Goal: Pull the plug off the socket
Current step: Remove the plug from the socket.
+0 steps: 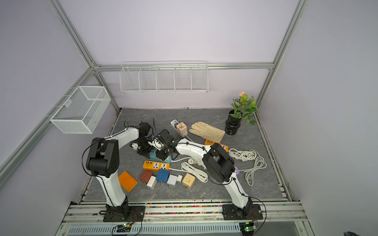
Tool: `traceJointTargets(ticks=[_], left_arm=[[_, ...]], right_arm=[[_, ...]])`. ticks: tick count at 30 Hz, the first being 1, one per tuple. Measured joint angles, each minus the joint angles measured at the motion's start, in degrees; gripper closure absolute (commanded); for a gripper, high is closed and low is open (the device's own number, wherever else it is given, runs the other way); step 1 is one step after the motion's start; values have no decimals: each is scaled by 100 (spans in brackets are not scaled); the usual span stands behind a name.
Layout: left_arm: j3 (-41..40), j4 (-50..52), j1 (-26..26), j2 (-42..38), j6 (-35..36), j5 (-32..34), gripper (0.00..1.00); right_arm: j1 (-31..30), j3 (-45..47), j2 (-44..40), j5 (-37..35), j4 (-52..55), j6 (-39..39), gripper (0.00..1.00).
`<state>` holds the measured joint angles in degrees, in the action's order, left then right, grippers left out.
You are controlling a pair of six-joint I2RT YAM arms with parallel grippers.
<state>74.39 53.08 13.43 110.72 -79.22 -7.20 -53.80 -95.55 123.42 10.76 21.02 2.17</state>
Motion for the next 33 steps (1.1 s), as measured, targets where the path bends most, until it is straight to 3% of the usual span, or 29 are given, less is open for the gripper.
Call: traceJointTargets(ticks=[6,18,24,33], left_arm=[[52,13,52,42,17,-61,100],[136,-9,61,101,15,-57,100],[175,-11,109,127,-26,-79,100],[195,-9,153,151,-136,-37,100]], right_arm=[[26,120,-94,-15,-50,-101,82],[-457,66,-127,-1462,17,820,81],[-396,66,-170,-1335,98,870,82],[83,-76,-487,-278,229,216,82]])
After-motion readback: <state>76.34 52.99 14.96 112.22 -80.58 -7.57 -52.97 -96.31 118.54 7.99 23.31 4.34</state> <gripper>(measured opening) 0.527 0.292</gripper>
